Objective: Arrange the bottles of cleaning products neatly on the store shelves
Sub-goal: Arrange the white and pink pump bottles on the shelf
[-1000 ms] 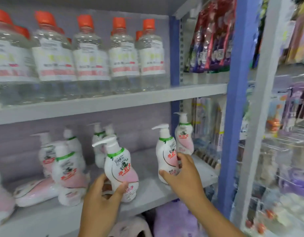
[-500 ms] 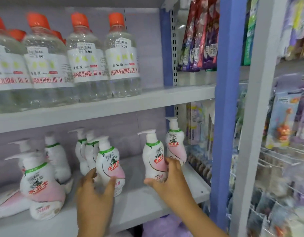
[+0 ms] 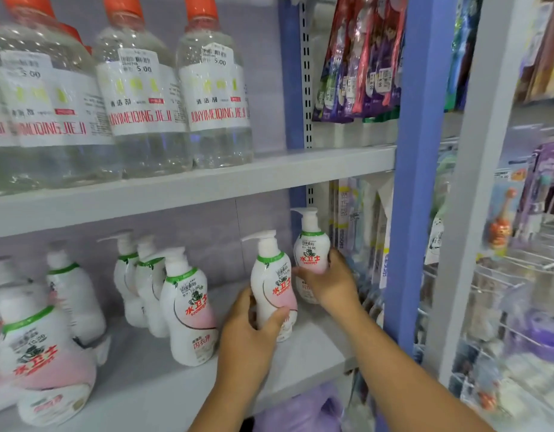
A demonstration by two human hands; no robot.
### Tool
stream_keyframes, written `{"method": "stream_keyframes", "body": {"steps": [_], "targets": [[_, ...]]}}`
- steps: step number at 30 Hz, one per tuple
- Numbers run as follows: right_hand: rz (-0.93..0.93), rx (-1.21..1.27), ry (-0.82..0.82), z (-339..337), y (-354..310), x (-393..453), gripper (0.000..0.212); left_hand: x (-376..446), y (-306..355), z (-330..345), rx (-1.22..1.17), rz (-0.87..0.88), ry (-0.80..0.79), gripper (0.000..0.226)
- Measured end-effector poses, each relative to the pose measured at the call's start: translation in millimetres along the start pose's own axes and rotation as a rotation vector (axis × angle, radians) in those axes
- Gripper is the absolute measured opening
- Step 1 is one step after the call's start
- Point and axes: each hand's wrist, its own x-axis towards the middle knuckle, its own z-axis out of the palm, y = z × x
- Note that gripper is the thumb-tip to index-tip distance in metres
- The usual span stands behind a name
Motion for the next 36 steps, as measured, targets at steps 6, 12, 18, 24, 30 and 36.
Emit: {"method": "stream_keyframes", "body": {"steps": [6,12,18,24,30,36], "targets": [[0.01,0.13,-0.091,-26.0,15.4,-32.1,0.055,6.3,-5.3,-1.6,-0.18,-0.064,-0.008,0.043],[-0.045,0.134,0.016,-26.0,22.1,-41.6,0.051,11.7,-6.7,7.7,-0.208,-0.091,-0.063,0.044],[-0.042,0.13,0.03,-23.7,21.6,-42.1,0.069,16.7,-7.2,11.2,-0.184,-0.143,-0.126,0.043],[-0.072,0.098,0.064,-24.1,23.4,-40.5,0.061,15.8,-0.9,10.3,-0.156,-0.174,-0.116,0.044],[-0.084,0.089,0.061,-24.3,25.9,-31.0,0.058,11.1,10.2,15.1,-0.148,-0.145,-0.093,0.034],[-0.101,0.064,0.076,-24.7,25.7,-32.8,0.067,7.6,17.3,15.6,-0.122,-0.173,-0.047,0.041]]}}
